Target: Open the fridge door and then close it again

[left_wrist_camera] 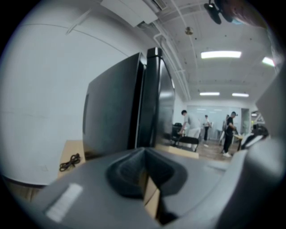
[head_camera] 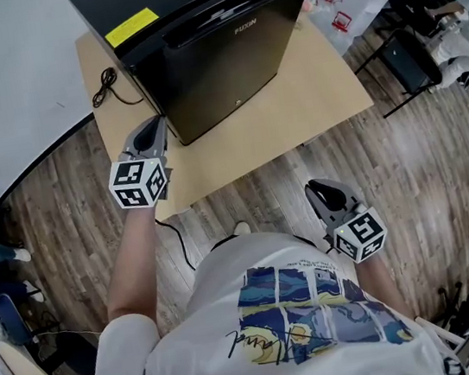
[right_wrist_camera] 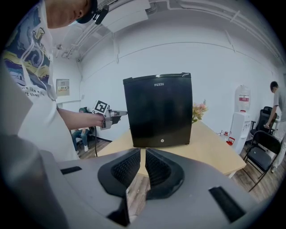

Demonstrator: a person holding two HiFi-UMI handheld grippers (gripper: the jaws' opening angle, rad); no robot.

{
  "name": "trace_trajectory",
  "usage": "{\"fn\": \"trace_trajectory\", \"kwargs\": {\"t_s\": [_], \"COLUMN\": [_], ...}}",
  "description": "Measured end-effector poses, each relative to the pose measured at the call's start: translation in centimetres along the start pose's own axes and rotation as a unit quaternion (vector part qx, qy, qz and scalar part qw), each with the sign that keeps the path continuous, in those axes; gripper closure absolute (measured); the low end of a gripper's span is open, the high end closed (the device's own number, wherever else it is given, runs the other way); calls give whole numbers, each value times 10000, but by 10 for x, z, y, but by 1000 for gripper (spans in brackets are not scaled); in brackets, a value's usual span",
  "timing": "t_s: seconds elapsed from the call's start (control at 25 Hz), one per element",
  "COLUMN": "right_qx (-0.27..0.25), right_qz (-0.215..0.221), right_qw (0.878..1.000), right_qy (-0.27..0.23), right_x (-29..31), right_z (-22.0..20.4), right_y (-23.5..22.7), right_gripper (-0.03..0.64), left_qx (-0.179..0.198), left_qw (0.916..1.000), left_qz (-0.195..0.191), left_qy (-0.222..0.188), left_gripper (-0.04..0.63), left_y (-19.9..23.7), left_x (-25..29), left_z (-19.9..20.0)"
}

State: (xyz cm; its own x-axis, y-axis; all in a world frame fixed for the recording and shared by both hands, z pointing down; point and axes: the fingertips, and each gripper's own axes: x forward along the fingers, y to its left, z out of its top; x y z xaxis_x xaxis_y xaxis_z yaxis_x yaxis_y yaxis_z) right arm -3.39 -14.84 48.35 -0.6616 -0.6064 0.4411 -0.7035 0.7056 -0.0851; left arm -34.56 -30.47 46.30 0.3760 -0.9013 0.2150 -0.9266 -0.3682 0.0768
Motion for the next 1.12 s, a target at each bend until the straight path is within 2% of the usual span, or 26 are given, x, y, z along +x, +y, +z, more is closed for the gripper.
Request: {"fn": "trace_trajectory", "kwargs": {"t_s": [0.64, 1.12], "right_qx": [-20, -48], "right_qz": [30, 149], "right_qw": [10000, 9999], "right_qy": [-16, -48], "right_x": [-8, -30], "right_z": [1, -5], "right_y": [-14, -28], "right_gripper": [580, 580], "left_qx": [-31, -266], "left_qw": [9996, 9955], "left_qz": [296, 909], "left_qy": [-2, -77], "left_gripper": [589, 588], "left_y": [7, -4], "left_x": [3, -7], "left_z": [3, -2]}}
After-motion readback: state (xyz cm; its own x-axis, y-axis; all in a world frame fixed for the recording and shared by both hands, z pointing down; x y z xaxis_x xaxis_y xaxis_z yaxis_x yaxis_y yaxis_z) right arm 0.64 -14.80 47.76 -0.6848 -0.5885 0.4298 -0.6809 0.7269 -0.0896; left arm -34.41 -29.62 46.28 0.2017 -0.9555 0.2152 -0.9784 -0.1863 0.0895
